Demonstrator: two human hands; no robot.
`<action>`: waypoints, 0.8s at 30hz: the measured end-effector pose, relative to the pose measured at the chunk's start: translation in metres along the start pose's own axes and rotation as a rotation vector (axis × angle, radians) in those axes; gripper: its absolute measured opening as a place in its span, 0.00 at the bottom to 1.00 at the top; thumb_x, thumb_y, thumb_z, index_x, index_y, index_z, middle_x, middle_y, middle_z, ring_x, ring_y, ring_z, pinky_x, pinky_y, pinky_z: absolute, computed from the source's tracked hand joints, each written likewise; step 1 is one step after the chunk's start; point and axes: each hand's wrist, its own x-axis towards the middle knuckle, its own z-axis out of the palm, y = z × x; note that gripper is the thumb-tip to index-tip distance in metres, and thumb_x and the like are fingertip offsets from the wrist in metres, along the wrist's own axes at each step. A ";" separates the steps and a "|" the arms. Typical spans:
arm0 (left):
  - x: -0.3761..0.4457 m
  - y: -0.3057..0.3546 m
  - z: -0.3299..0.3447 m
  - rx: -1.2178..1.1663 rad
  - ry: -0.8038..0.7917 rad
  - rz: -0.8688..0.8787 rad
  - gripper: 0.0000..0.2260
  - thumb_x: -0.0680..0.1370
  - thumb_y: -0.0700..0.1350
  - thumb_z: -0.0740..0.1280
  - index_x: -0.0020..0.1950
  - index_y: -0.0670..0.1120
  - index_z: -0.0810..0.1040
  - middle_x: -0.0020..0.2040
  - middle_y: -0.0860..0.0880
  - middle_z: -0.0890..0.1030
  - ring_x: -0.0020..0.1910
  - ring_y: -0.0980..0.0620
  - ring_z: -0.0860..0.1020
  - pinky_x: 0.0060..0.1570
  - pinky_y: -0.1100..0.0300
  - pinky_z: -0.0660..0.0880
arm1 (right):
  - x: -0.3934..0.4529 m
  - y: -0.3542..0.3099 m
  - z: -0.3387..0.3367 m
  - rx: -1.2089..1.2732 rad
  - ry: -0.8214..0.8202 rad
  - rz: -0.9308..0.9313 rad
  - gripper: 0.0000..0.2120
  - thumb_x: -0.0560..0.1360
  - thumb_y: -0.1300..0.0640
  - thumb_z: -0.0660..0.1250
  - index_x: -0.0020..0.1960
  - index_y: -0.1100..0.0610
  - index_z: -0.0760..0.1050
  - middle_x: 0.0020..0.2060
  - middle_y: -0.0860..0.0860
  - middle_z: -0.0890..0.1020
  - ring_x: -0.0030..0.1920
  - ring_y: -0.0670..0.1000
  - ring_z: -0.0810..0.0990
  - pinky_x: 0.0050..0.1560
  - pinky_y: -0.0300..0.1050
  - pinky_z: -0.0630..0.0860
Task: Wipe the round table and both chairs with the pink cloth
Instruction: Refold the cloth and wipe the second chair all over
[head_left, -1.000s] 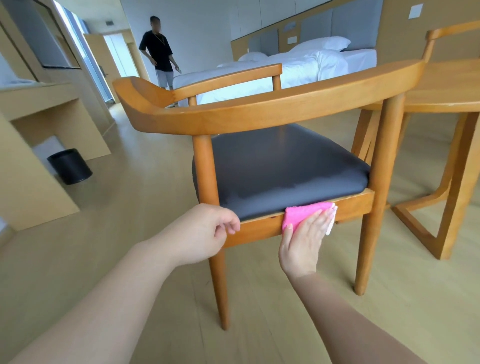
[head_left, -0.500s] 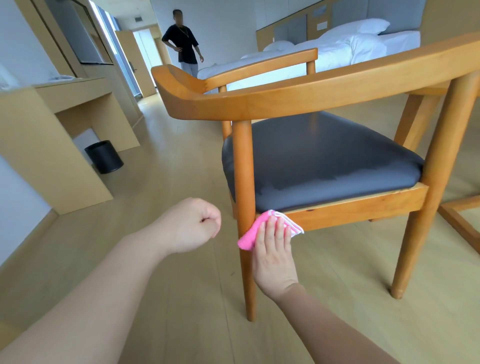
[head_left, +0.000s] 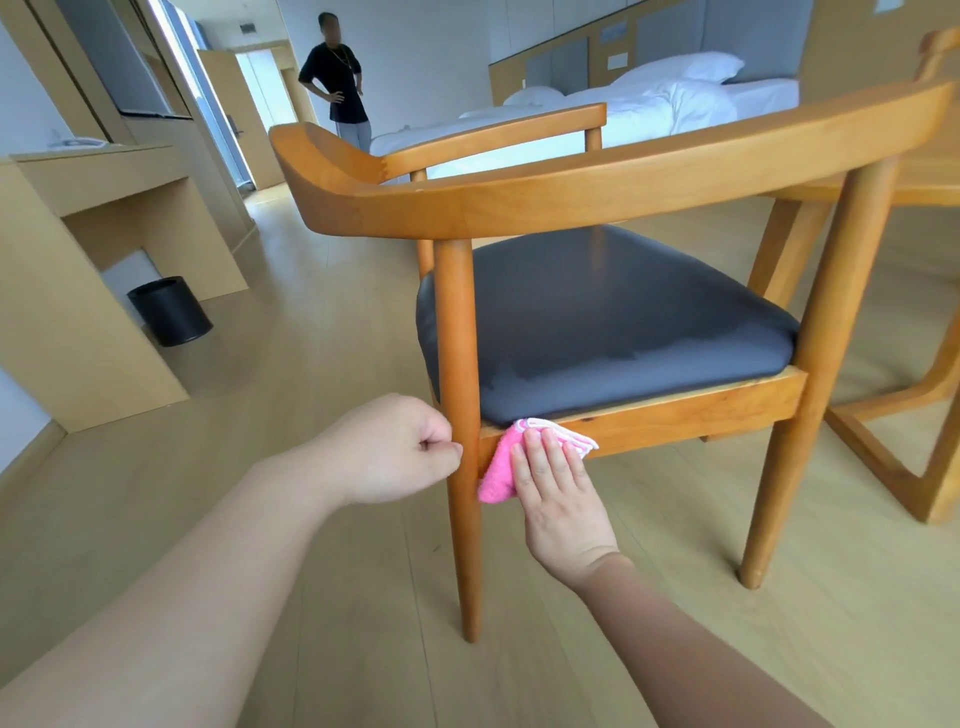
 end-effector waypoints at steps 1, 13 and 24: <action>0.003 0.002 0.001 0.000 0.005 0.009 0.18 0.75 0.49 0.64 0.28 0.45 0.64 0.23 0.51 0.62 0.24 0.53 0.61 0.28 0.58 0.63 | -0.002 0.011 -0.002 -0.018 -0.005 0.011 0.31 0.69 0.61 0.51 0.72 0.65 0.62 0.68 0.63 0.71 0.67 0.65 0.71 0.71 0.57 0.55; 0.043 0.051 0.033 0.004 -0.041 0.159 0.16 0.72 0.56 0.60 0.31 0.46 0.66 0.25 0.50 0.65 0.25 0.52 0.63 0.28 0.57 0.64 | -0.039 0.134 -0.029 -0.039 0.033 0.340 0.29 0.75 0.59 0.52 0.73 0.70 0.55 0.72 0.65 0.57 0.72 0.66 0.58 0.72 0.62 0.57; 0.052 0.053 0.039 0.052 -0.017 0.215 0.15 0.72 0.56 0.59 0.31 0.48 0.66 0.24 0.51 0.65 0.24 0.53 0.63 0.27 0.57 0.63 | -0.033 0.175 -0.039 0.252 0.203 0.755 0.32 0.81 0.60 0.56 0.77 0.65 0.41 0.76 0.57 0.40 0.77 0.58 0.38 0.76 0.53 0.40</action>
